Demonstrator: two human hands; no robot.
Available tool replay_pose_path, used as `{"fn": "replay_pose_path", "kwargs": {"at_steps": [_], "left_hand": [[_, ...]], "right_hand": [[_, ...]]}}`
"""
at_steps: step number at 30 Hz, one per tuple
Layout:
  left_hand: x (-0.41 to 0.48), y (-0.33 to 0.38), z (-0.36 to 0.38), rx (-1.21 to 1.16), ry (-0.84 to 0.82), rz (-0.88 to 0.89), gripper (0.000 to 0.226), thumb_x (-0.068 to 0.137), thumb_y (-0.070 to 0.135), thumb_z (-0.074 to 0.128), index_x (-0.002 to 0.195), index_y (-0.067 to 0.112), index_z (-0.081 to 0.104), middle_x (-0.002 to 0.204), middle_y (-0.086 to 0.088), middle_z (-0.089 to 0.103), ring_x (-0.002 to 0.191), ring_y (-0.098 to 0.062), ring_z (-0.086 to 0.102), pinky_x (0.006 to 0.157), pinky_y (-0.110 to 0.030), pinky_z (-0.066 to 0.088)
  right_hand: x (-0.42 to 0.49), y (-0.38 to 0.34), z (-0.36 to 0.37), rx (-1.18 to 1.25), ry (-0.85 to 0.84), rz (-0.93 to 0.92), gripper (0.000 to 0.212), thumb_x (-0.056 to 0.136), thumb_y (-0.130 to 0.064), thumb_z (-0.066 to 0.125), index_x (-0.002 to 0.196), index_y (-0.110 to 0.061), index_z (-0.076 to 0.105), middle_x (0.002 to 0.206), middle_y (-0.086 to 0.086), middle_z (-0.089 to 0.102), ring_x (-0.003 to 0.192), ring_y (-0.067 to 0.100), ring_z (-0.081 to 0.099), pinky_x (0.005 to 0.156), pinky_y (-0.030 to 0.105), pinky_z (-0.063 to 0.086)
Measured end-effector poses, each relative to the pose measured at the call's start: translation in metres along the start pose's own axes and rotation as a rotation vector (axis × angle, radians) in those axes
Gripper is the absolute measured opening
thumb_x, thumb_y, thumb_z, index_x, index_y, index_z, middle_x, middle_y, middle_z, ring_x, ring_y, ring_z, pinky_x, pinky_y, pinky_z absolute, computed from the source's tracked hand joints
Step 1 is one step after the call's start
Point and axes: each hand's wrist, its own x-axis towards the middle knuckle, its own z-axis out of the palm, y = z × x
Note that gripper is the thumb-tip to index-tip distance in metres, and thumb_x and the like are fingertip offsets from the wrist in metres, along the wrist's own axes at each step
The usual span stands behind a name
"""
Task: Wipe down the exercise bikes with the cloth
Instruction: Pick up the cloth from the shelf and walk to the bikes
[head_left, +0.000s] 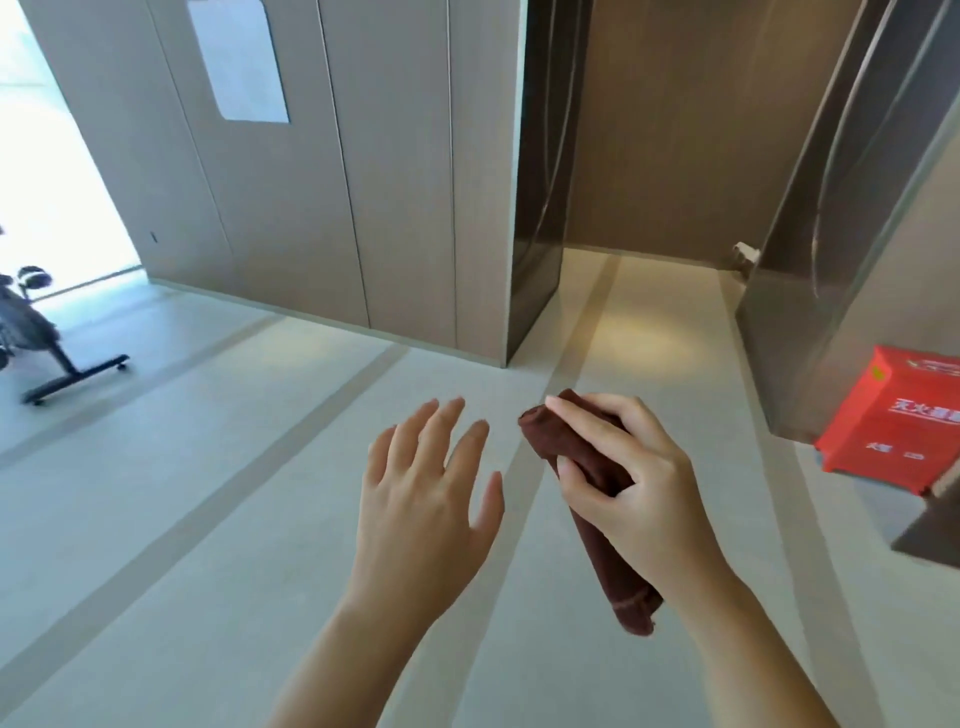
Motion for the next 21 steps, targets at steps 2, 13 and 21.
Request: {"fn": "replay_pose_path", "kwargs": {"at_steps": [2,13,21], "left_hand": [[0.003,-0.029,0.006,0.042,0.011,-0.062,0.031,0.081,0.026,0.062,0.106,0.008,0.065,0.117,-0.014,0.062,0.110,-0.033,0.056,0.091,-0.046,0.043],[0.011,-0.240,0.008,0.211,0.044,-0.380,0.037,0.075,0.026,0.065,0.108,0.009,0.063,0.118,-0.012,0.062,0.113,-0.032,0.054,0.093,-0.046,0.040],[0.032,-0.449,-0.029,0.308,0.087,-0.518,0.037,0.075,0.023,0.067,0.109,0.007,0.063,0.116,-0.013,0.063,0.111,-0.034,0.054,0.093,-0.048,0.040]], "right_hand": [[0.026,0.003,0.030,0.048,-0.036,-0.027,0.043,0.080,-0.021,0.059,0.123,-0.019,0.058,0.116,0.001,0.055,0.103,0.008,0.055,0.090,0.013,0.046],[0.144,-0.048,0.242,0.284,-0.291,-0.218,0.045,0.079,-0.016,0.060,0.122,-0.029,0.056,0.113,-0.002,0.054,0.104,0.002,0.052,0.090,0.015,0.046],[0.243,-0.133,0.424,0.476,-0.317,-0.205,0.046,0.078,-0.014,0.061,0.121,-0.029,0.056,0.111,-0.002,0.055,0.100,-0.002,0.053,0.083,0.005,0.040]]}}
